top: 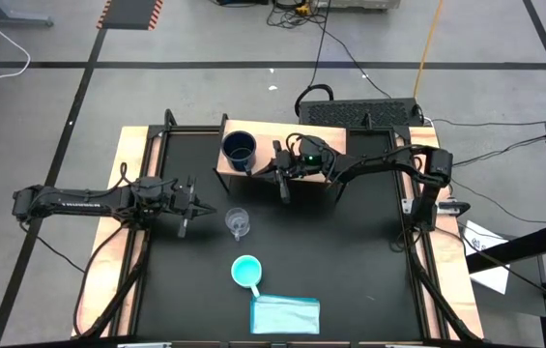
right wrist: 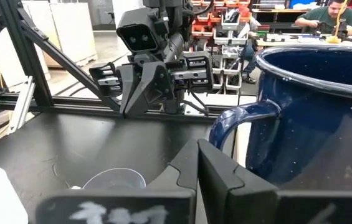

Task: Stack small to large cups/mugs on shelf
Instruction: Put the dark blue mug on the shelf, then put the blue mug on the shelf

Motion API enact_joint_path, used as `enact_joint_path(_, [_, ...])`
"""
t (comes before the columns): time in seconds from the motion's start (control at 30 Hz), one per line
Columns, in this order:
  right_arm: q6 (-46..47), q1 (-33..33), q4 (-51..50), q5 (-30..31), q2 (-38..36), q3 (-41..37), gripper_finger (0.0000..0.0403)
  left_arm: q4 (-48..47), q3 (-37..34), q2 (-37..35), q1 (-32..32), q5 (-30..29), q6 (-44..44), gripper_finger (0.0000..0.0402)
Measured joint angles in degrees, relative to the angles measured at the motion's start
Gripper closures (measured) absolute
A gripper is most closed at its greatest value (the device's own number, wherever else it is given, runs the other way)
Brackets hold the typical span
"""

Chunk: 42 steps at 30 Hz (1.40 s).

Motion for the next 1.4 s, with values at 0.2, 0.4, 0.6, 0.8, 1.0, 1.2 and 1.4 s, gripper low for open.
enact_joint_path(0.2, [0.8,-1.2,0.0,0.2,0.0,0.0,0.0403,-0.7,0.0,0.0,0.0,0.0,-0.1,0.0378])
enact_joint_path(0.4, [1.6,-1.7,0.1,2.8,0.0,0.0,0.0403,-1.3,0.0,0.0,0.0,0.0,0.1,0.0378])
enact_joint_path(0.6, [1.4,-1.7,0.8,2.8,0.0,0.0,0.0403,-1.3,0.0,0.0,0.0,0.0,1.3,0.0378])
enact_joint_path(0.8, [-0.4,-0.8,1.1,2.8,0.0,0.0,0.0403,-1.1,0.0,0.0,0.0,0.0,1.2,0.0378])
enact_joint_path(1.0, [-0.6,-0.4,1.3,2.7,0.0,0.1,0.0403,-0.9,0.0,0.0,0.0,0.0,0.9,0.0378])
enact_joint_path(1.2, [-0.8,-0.4,0.8,2.7,0.0,0.1,0.0403,-0.8,0.0,0.0,0.0,0.0,0.4,0.0378])
enact_joint_path(1.4, [-1.0,-0.1,-1.6,2.6,-1.9,0.1,0.0403,-0.9,0.0,0.0,0.0,0.0,0.3,0.0378])
